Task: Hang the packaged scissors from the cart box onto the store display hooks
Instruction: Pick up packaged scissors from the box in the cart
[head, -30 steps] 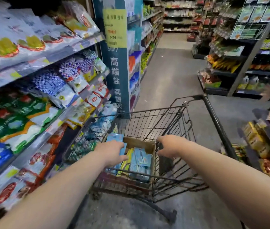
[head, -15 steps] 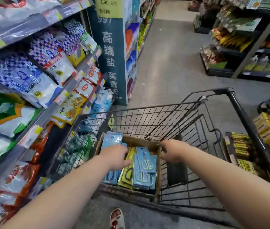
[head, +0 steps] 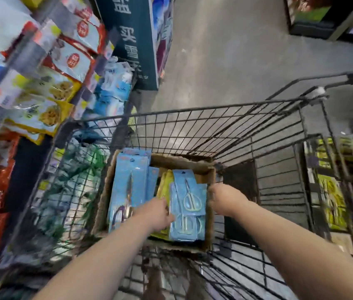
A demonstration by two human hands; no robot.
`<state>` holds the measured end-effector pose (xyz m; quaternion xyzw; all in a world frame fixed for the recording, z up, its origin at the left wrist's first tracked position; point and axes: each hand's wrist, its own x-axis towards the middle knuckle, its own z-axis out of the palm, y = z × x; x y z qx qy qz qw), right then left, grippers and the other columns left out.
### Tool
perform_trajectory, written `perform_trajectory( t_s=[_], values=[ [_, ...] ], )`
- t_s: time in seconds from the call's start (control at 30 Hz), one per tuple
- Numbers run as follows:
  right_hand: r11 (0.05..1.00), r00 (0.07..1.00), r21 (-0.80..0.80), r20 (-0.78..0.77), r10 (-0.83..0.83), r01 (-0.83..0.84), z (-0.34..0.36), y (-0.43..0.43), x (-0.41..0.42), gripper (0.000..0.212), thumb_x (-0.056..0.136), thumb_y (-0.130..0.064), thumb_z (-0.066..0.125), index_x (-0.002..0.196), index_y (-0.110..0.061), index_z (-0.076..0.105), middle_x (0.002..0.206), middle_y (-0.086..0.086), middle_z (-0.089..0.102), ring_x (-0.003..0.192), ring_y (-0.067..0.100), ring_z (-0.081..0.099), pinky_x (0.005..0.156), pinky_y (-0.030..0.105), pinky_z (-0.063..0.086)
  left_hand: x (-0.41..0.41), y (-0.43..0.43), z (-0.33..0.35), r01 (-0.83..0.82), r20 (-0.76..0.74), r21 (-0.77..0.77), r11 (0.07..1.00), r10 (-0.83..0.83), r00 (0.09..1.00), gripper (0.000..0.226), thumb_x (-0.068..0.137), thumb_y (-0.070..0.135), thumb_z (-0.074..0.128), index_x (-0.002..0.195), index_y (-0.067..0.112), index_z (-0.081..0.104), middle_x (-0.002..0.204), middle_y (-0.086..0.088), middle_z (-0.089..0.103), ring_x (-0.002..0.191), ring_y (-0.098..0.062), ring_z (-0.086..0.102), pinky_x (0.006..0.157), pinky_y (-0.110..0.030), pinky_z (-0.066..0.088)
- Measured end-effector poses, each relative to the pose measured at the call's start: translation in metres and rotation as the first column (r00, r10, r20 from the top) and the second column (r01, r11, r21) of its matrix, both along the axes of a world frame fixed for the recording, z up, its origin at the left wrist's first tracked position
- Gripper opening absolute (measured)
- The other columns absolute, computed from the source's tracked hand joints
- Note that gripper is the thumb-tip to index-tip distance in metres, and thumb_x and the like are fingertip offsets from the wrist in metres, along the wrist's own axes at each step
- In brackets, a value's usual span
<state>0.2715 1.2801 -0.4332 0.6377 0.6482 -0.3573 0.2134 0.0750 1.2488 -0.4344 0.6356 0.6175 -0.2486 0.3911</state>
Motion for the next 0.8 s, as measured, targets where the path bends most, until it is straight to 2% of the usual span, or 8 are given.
perform_trajectory(
  t_s=[0.17, 0.33, 0.43, 0.6, 0.8],
  values=[
    [0.997, 0.999, -0.063, -0.015, -0.052, 0.051, -0.065, 0.02, -0.004, 0.042, 0.088, -0.03, 0.052, 0.129, -0.02, 0.049, 0.131, 0.006, 0.054, 0.118, 0.026, 0.053, 0.094, 0.036, 0.046, 0.011, -0.001, -0.058, -0.268, 0.03, -0.088, 0.96, 0.271, 0.962, 0.047, 0.089, 0.045, 0.054, 0.127, 0.017, 0.051, 0.128, -0.007, 0.058, 0.116, -0.028, 0.056, 0.093, -0.033, 0.047],
    [0.986, 0.99, -0.104, -0.041, -0.135, 0.13, -0.122, 0.032, -0.014, 0.043, 0.089, -0.026, 0.052, 0.131, -0.016, 0.046, 0.135, 0.009, 0.05, 0.122, 0.028, 0.05, 0.098, 0.037, 0.044, 0.022, 0.005, -0.106, -0.477, 0.043, -0.133, 0.869, 0.486, 0.873, 0.063, 0.086, 0.049, 0.058, 0.137, 0.016, 0.043, 0.138, -0.005, 0.051, 0.122, -0.027, 0.052, 0.098, -0.035, 0.045],
    [0.971, 0.978, -0.135, -0.046, -0.204, 0.196, -0.144, 0.036, -0.02, 0.048, 0.09, -0.028, 0.052, 0.135, -0.015, 0.041, 0.139, 0.01, 0.046, 0.124, 0.029, 0.049, 0.098, 0.036, 0.043, 0.024, 0.007, -0.126, -0.532, 0.036, -0.132, 0.837, 0.54, 0.841, 0.063, 0.085, 0.048, 0.06, 0.134, 0.012, 0.044, 0.137, -0.008, 0.051, 0.121, -0.028, 0.053, 0.095, -0.034, 0.045],
    [0.937, 0.95, -0.172, -0.026, -0.313, 0.304, -0.164, 0.038, -0.03, 0.049, 0.085, -0.04, 0.058, 0.126, -0.015, 0.045, 0.13, 0.012, 0.05, 0.111, 0.032, 0.057, 0.088, 0.037, 0.048, 0.03, 0.001, -0.148, -0.591, 0.03, -0.129, 0.796, 0.599, 0.801, 0.061, 0.082, 0.046, 0.062, 0.13, 0.011, 0.048, 0.131, -0.01, 0.055, 0.118, -0.028, 0.054, 0.094, -0.034, 0.045],
    [0.908, 0.917, -0.132, 0.029, -0.398, 0.398, -0.177, 0.039, -0.03, 0.053, 0.082, -0.038, 0.065, 0.124, -0.014, 0.044, 0.129, 0.01, 0.048, 0.116, 0.033, 0.054, 0.092, 0.038, 0.045, 0.032, 0.001, -0.16, -0.676, 0.038, -0.085, 0.732, 0.68, 0.732, 0.038, 0.081, 0.035, 0.067, 0.108, 0.012, 0.054, 0.111, -0.006, 0.064, 0.099, -0.027, 0.061, 0.08, -0.033, 0.049]
  ],
)
